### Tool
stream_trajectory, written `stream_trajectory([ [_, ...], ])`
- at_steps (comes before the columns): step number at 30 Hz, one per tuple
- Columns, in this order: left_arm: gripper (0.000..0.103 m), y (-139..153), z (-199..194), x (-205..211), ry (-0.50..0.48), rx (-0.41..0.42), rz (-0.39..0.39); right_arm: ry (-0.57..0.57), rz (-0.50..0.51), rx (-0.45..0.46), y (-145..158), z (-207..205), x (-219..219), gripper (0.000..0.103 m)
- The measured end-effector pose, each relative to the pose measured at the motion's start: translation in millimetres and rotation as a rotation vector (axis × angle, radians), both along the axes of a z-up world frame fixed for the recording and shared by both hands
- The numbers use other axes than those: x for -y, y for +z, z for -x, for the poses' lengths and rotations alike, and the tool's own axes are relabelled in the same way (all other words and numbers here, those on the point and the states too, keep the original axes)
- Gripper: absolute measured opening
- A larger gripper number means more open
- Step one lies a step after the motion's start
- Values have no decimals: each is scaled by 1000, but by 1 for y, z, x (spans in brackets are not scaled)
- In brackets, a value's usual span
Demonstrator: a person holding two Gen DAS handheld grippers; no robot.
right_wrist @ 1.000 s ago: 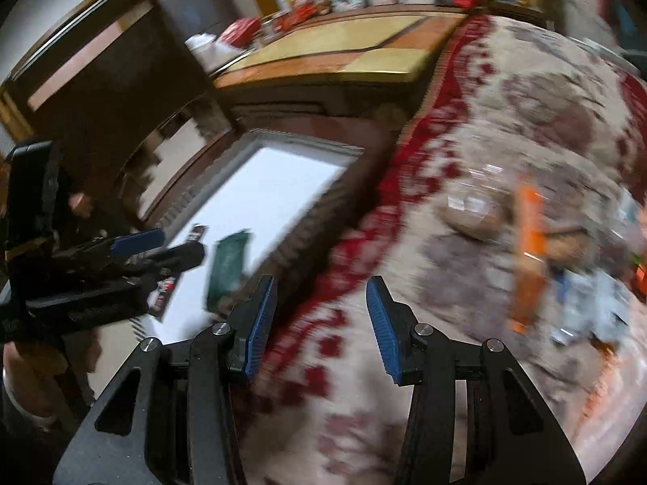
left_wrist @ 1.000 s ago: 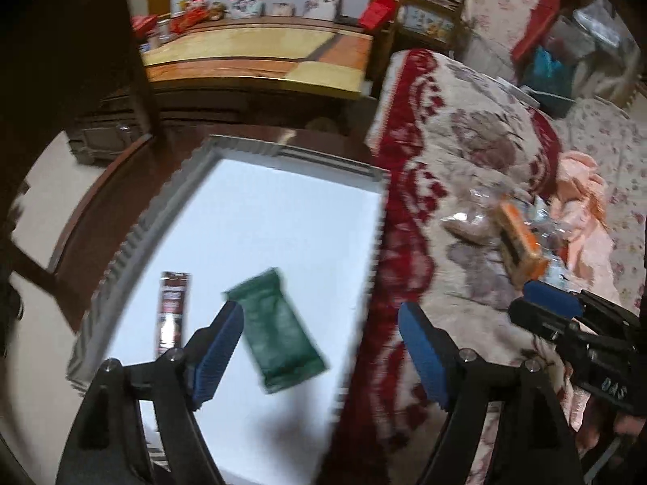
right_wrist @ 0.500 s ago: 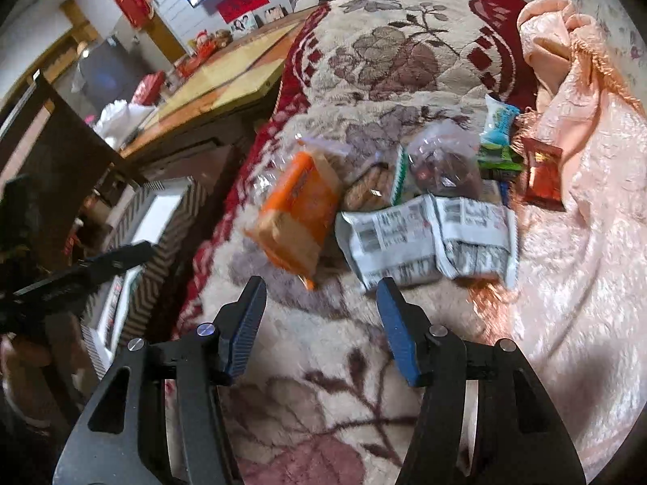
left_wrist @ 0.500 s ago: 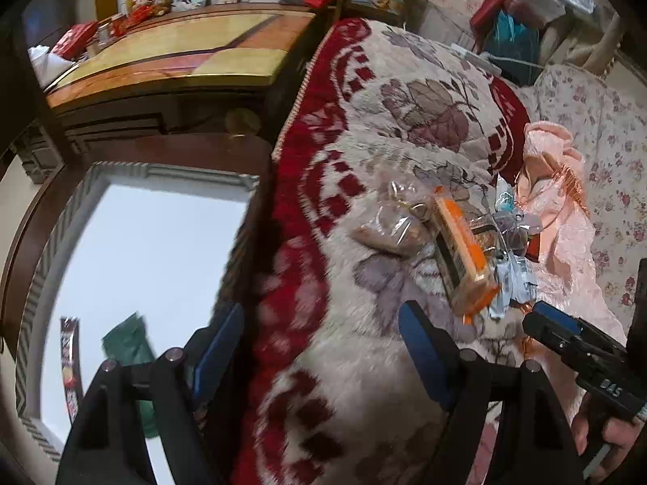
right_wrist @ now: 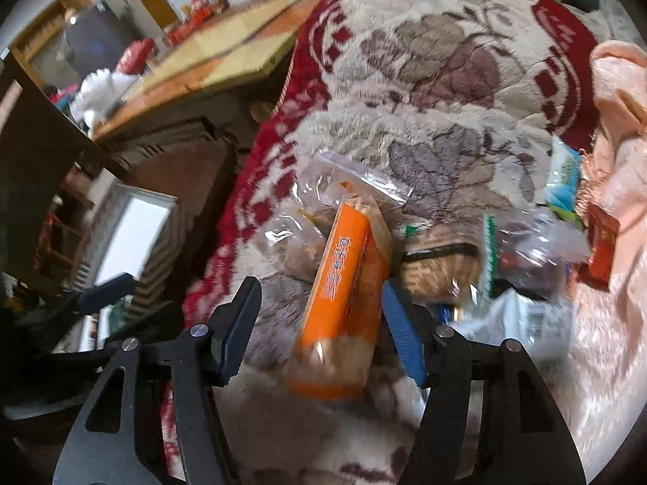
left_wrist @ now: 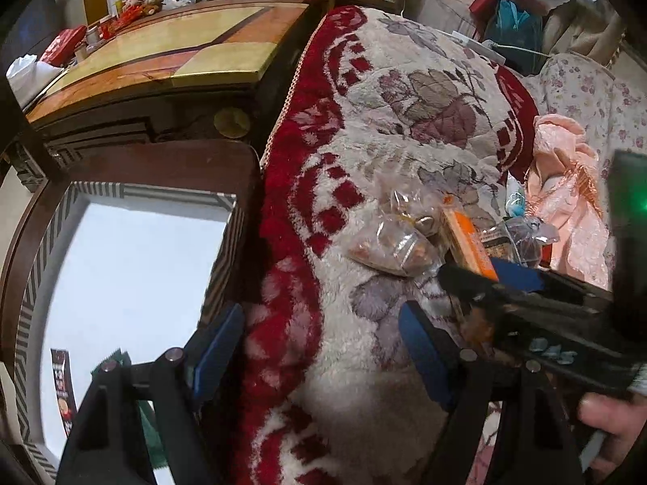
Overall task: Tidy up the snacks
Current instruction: 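Grasp the orange biscuit tube with the right tool while the left tool grasps the clear nut bag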
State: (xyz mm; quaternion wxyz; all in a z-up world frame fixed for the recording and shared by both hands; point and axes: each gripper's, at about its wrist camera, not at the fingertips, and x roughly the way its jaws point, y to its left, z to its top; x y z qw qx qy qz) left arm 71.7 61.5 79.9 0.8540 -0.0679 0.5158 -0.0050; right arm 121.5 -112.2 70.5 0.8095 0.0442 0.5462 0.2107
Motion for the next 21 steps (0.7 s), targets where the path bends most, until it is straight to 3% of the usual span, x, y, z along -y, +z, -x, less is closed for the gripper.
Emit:
stream_trajectory([
  [1, 81, -1, -3, 0, -3, -3, -6, 9, 9, -10, -8, -4, -2, 47],
  [3, 81, -3, -11, 1, -15, -11, -16, 8, 38, -5, -16, -7, 2, 38],
  [6, 81, -5, -25, 6, -41, -10, -28, -7, -6, -11, -15, -9, 26, 19],
  [11, 82, -18, -59, 30, -132, -40, -18, -21, -115, -44, -16, -5, 60, 19],
  [17, 82, -41, -89, 65, -250, -85, -76, 2, -130, -24, -13, 6, 64, 18],
  [21, 82, -55, -106, 72, -252, -119, -24, 15, -133, -14, -15, 5, 62, 18],
])
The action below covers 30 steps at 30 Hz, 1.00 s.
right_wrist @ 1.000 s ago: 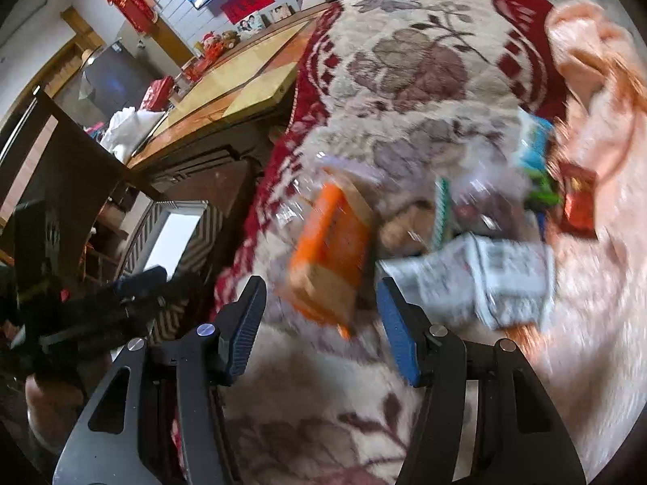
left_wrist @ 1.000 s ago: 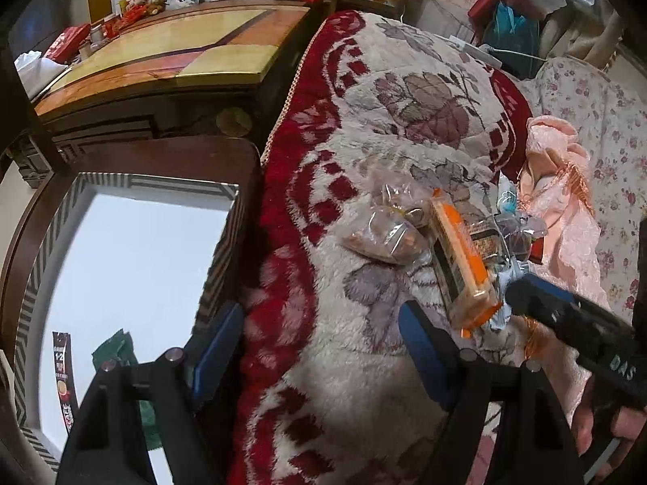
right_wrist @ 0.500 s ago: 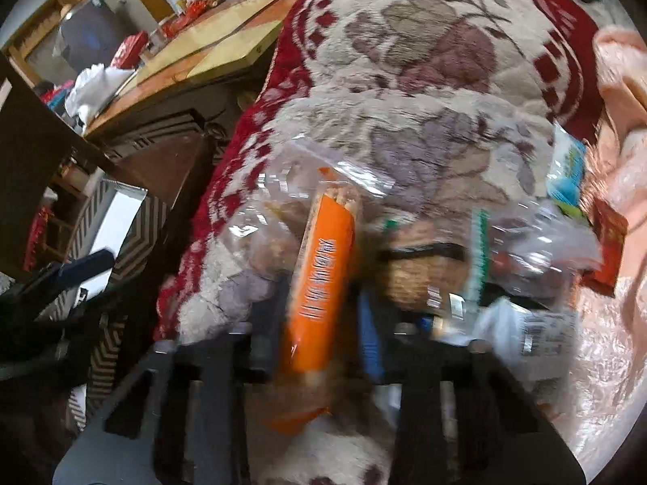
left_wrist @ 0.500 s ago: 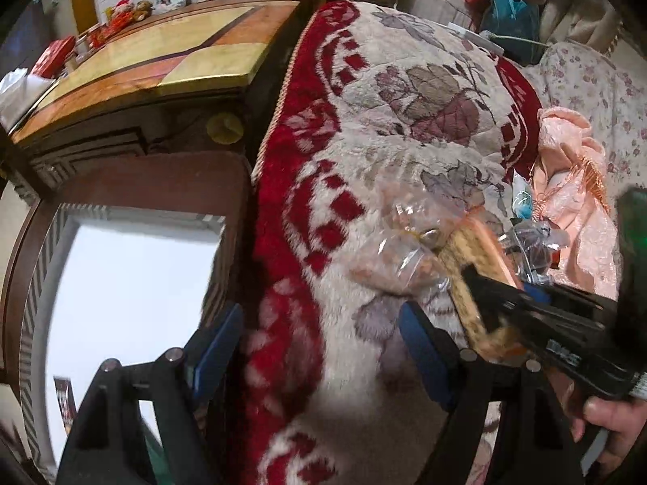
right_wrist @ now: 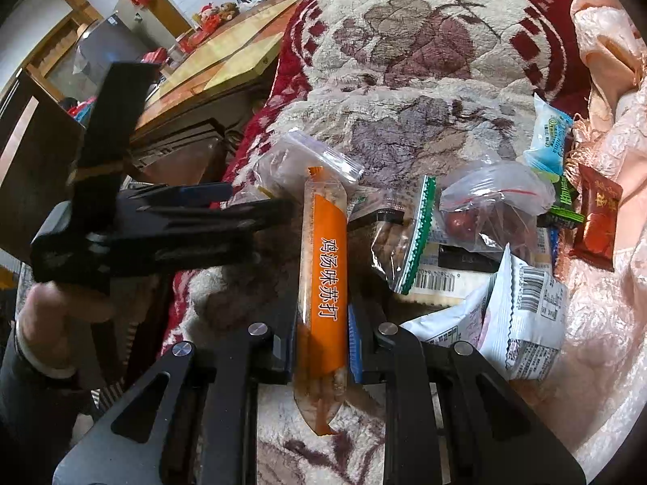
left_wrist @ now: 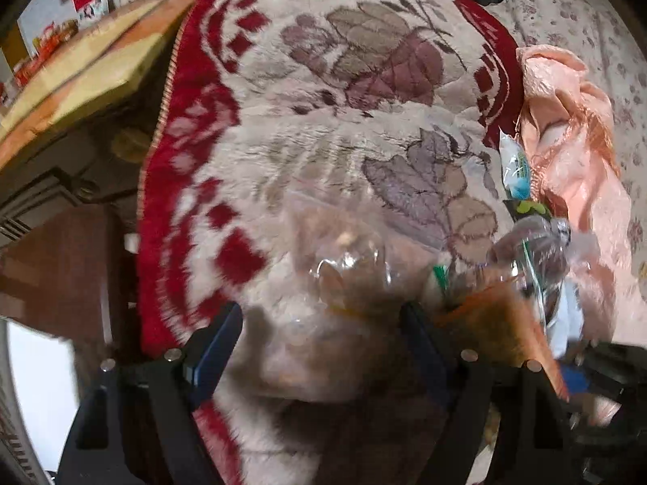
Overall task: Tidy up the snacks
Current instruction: 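Grasp the orange biscuit tube with the right tool while the left tool grasps the clear nut bag, then carry both snacks over the white tray and open both tools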
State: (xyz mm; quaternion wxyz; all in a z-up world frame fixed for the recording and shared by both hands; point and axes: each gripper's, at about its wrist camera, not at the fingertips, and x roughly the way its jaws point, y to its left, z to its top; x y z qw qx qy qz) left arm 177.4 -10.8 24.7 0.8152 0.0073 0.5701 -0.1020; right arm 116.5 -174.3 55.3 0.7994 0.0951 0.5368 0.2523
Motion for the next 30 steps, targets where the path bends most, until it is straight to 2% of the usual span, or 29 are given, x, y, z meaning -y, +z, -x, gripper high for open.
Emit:
stream_trajectory([
  [1, 80, -4, -1, 2, -3, -9, 0, -2, -4, 5, -1, -1, -1, 18],
  [3, 61, -9, 1, 3, 3, -9, -18, -8, -9, 11, -5, -3, -2, 18],
  [4, 57, -9, 3, 3, 8, 6, -35, -12, -18, 11, -7, -3, -2, 18],
  [5, 49, -9, 5, 2, 13, 15, -39, -10, -20, 11, -7, -4, -2, 18],
  [7, 40, -5, 9, -5, 38, 13, -8, 9, -19, 5, -6, -5, -4, 18],
  [9, 27, 0, 15, -13, 73, 14, 22, 27, -59, -14, -2, -2, -4, 18],
  [13, 26, 15, 41, -24, 128, 51, 31, 50, -68, 16, 10, 12, -8, 18],
  [20, 25, 44, 87, -41, 178, 116, 24, 25, -161, 13, 26, 36, -2, 18],
  [30, 26, 74, 151, -69, 257, 209, -18, 76, -154, 31, 40, 72, -28, 18],
])
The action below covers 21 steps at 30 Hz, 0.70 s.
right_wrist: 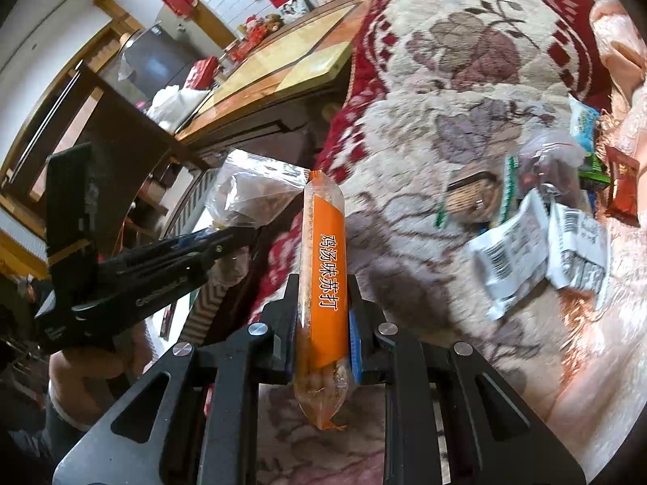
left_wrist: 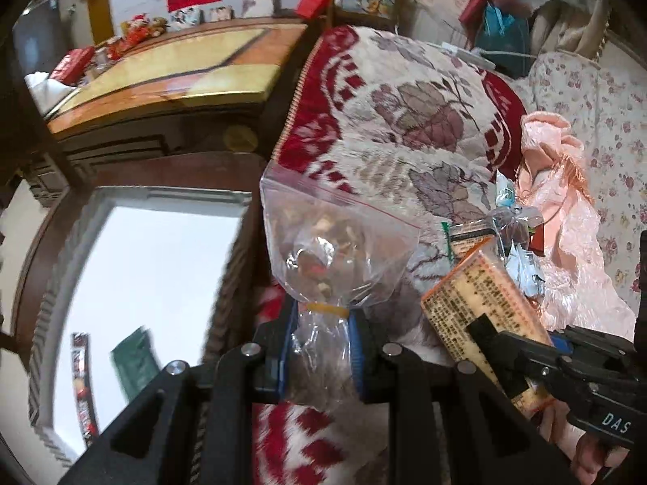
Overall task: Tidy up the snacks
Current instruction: 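Carry both snacks over the white tray and open both tools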
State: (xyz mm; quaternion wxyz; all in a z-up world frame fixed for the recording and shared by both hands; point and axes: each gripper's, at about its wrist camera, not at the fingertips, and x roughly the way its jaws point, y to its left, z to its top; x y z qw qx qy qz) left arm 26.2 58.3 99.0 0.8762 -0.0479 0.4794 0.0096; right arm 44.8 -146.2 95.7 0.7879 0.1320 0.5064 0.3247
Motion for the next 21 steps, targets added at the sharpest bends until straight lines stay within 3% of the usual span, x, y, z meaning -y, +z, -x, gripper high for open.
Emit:
stream_trajectory([
  [10, 26, 17, 43, -42, 98, 50, -33, 81, 16, 34, 15, 22, -42, 18],
  [21, 26, 16, 77, -90, 203, 60, -34, 175, 41, 57, 27, 41, -90, 18],
])
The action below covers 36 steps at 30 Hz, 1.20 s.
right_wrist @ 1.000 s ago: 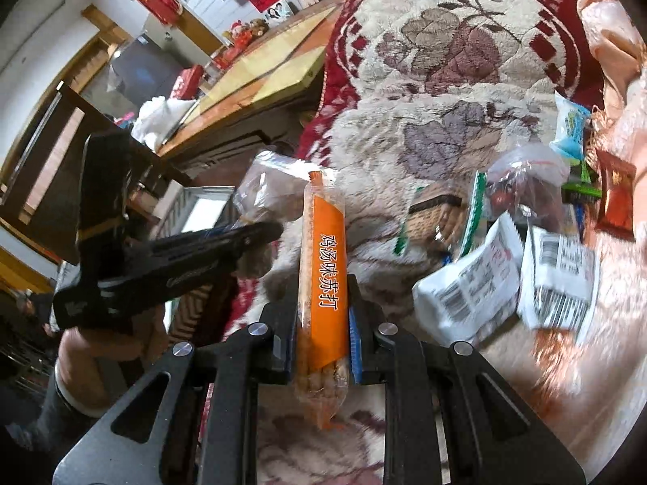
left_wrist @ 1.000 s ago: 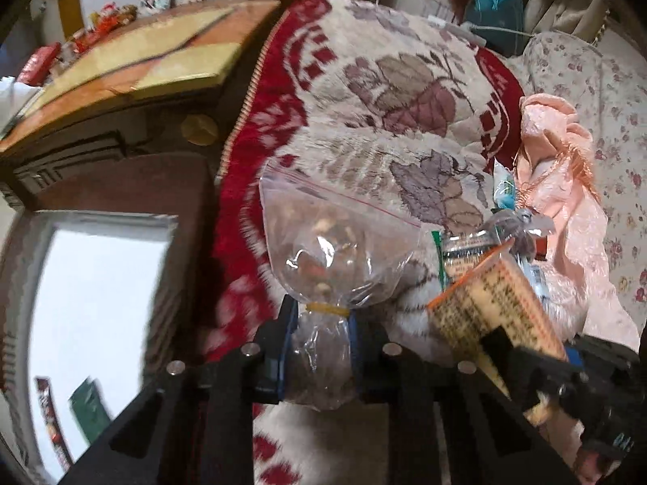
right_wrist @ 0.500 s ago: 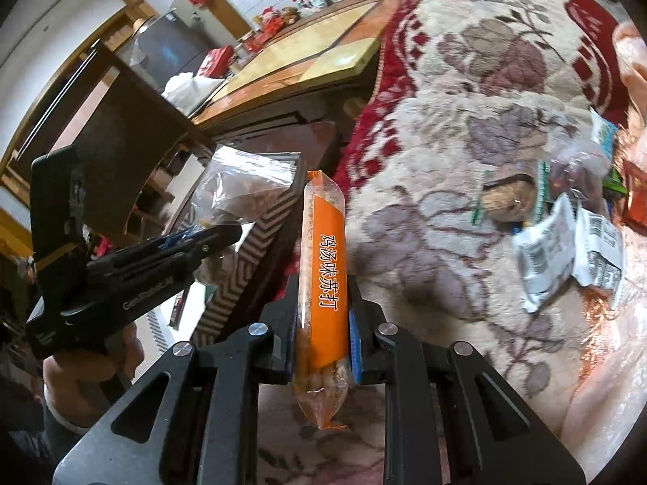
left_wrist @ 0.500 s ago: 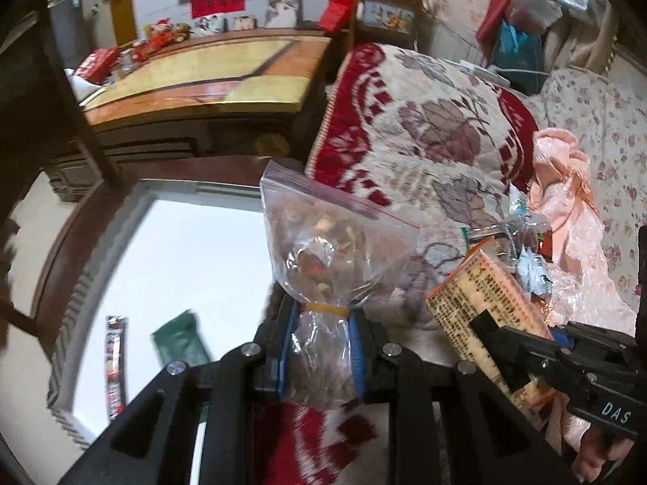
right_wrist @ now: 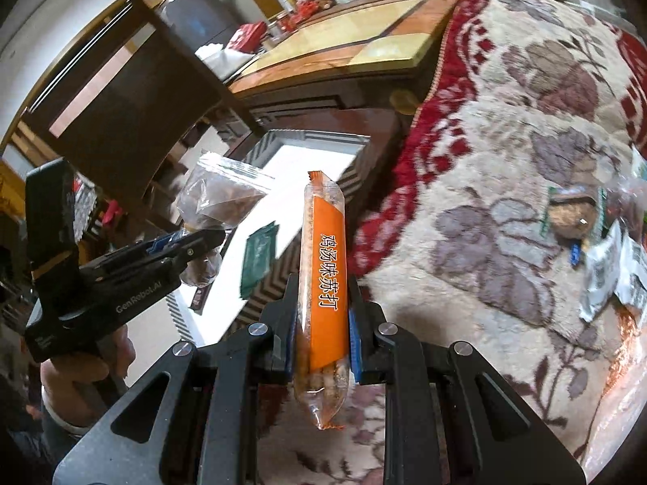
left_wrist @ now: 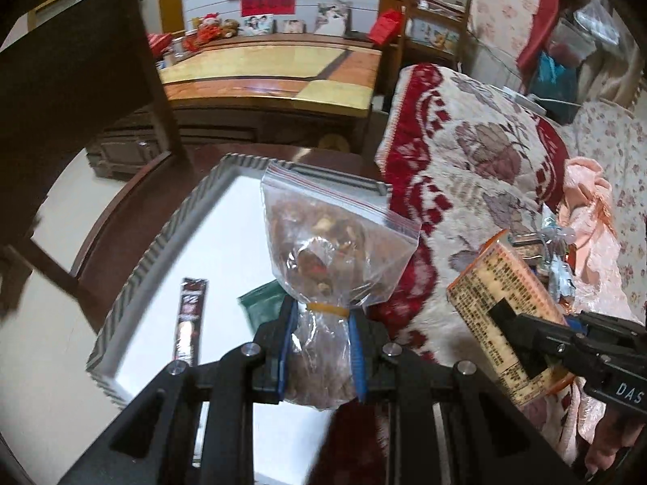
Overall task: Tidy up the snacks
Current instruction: 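Carry both snacks over the white tray and open both tools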
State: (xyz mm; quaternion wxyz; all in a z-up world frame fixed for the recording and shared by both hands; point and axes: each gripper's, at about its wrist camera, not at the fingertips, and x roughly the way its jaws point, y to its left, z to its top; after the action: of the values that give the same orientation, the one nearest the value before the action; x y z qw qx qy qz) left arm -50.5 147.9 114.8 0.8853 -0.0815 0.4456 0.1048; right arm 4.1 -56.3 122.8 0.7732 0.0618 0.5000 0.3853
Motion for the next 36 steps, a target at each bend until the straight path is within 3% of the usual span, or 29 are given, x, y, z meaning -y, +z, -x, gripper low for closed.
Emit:
stream_trajectory([
  [18, 26, -26, 28, -58, 113, -37, 38, 141, 46, 43, 14, -10, -95, 18],
  [33, 25, -50, 20, -69, 126, -79, 64, 201, 166, 43, -13, -37, -166, 18],
  [36, 25, -54, 16, -70, 128, -89, 71, 195, 220, 78, -20, -45, -177, 18],
])
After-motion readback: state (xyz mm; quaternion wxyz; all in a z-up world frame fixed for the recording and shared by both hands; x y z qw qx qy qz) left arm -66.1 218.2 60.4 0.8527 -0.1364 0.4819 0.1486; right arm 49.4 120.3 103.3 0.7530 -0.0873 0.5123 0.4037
